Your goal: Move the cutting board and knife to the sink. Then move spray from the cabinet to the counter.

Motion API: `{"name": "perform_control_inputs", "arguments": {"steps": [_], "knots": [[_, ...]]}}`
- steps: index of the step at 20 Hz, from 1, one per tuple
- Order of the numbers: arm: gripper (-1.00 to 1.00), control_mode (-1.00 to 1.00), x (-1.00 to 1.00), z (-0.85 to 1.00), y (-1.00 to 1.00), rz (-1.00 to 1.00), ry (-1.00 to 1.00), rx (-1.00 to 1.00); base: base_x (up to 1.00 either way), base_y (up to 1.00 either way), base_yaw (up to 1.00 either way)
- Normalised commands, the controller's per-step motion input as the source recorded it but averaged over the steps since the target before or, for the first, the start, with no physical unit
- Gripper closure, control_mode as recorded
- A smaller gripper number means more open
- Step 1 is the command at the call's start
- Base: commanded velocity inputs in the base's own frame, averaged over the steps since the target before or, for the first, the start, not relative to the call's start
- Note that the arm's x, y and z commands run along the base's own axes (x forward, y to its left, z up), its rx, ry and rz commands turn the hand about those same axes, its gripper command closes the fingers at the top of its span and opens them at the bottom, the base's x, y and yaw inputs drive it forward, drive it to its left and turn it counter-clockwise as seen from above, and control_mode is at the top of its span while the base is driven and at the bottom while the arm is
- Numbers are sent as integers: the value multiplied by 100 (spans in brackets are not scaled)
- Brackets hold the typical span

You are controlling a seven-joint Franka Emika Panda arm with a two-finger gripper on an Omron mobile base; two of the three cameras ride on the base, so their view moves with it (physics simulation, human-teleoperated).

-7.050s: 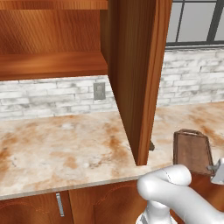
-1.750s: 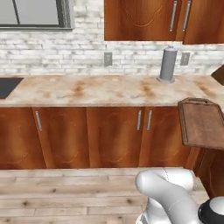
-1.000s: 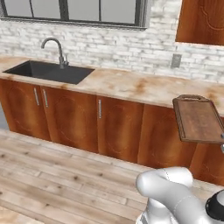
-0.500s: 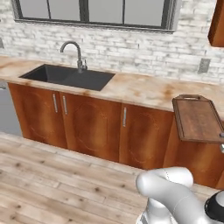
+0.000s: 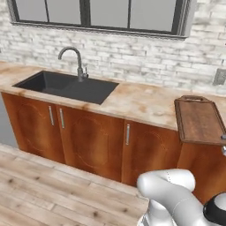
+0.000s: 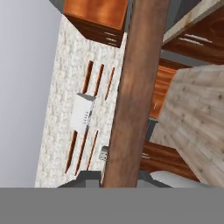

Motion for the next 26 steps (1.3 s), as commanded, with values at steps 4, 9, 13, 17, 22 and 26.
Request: {"name": "perform_control_inputs", "arguments": {"steps": [4,9,13,17,22,26], "knots": [[100,100,0,0,0,0,0,0,86,-12,15],[100,100,0,0,0,0,0,0,88,11,21],[100,100,0,0,0,0,0,0,83,38,9],[100,100,0,0,0,0,0,0,72,51,10],[100,100,0,0,0,0,0,0,61,57,13],[100,100,0,0,0,0,0,0,63,60,10]]}}
